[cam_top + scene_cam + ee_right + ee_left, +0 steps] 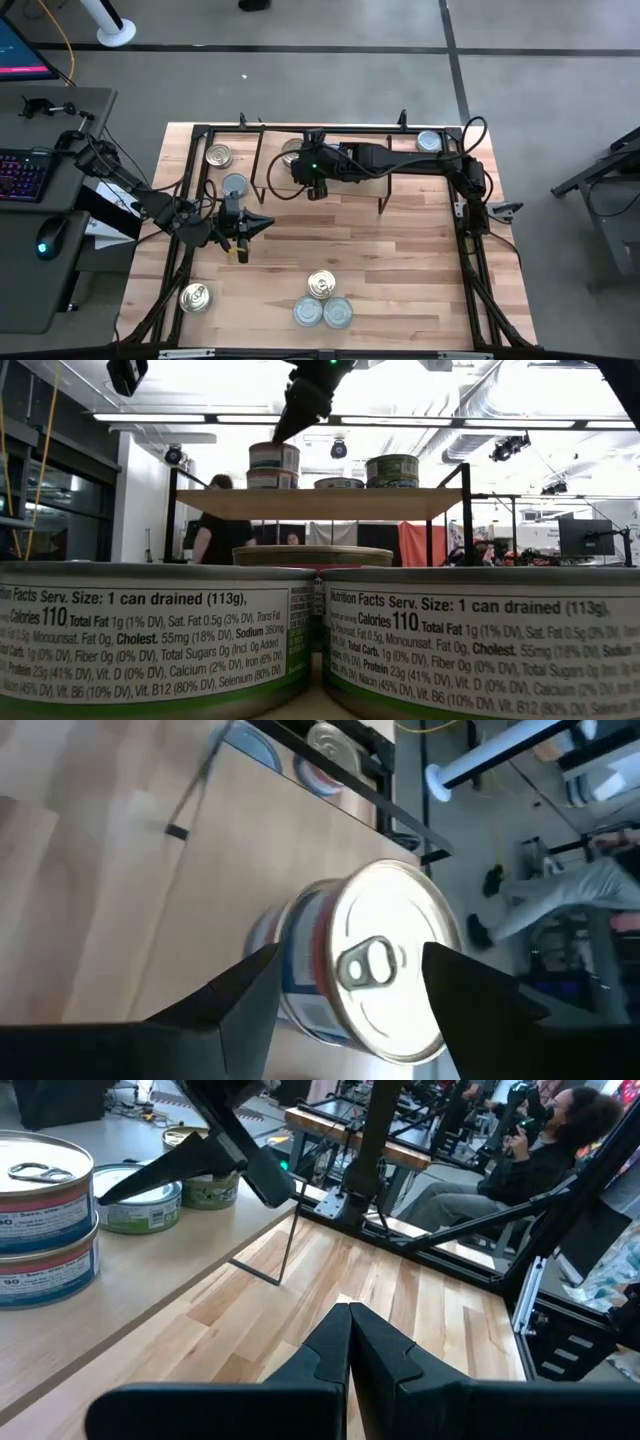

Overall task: Stack canned seafood by type on shelf
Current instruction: Stack the blue-pink tuna can on top of the blue-pink tuna can on the shelf

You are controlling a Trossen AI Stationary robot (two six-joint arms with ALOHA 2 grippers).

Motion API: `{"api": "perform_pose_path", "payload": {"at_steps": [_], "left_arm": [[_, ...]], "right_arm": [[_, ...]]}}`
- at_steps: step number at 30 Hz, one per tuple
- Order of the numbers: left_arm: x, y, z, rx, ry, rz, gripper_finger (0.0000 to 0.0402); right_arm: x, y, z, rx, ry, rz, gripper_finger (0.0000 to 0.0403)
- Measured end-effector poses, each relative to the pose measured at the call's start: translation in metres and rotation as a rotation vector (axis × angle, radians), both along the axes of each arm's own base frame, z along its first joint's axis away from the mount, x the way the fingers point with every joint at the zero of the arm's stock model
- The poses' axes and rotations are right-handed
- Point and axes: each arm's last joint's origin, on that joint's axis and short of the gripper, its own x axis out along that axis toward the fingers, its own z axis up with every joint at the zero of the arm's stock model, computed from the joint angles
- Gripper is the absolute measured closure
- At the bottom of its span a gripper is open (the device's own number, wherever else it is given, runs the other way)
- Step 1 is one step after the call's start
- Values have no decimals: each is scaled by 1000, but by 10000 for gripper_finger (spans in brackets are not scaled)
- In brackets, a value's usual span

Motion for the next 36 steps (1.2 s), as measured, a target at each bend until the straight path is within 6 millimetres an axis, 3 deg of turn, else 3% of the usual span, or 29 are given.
{"api": "perform_pose_path", "payload": {"at_steps": [9,14,20,22,28,36], "left_arm": [[1,1,0,0,0,8,401],[4,5,0,-34,3,-15,402],[13,8,-6,-44,57,-123,401],[18,7,-11,-37,86,-151,401],[43,-7,-39,-47,179,-251,401],[98,-37,-96,-60,73,-271,401]], "right_arm": [[-15,14,34,205,-82,1,175],[-28,34,29,416,64,24,224],[-39,83,-7,648,301,113,365],[-47,103,-24,735,397,134,392],[-103,160,-80,844,642,49,397],[-153,187,-99,1035,355,-182,401]]}}
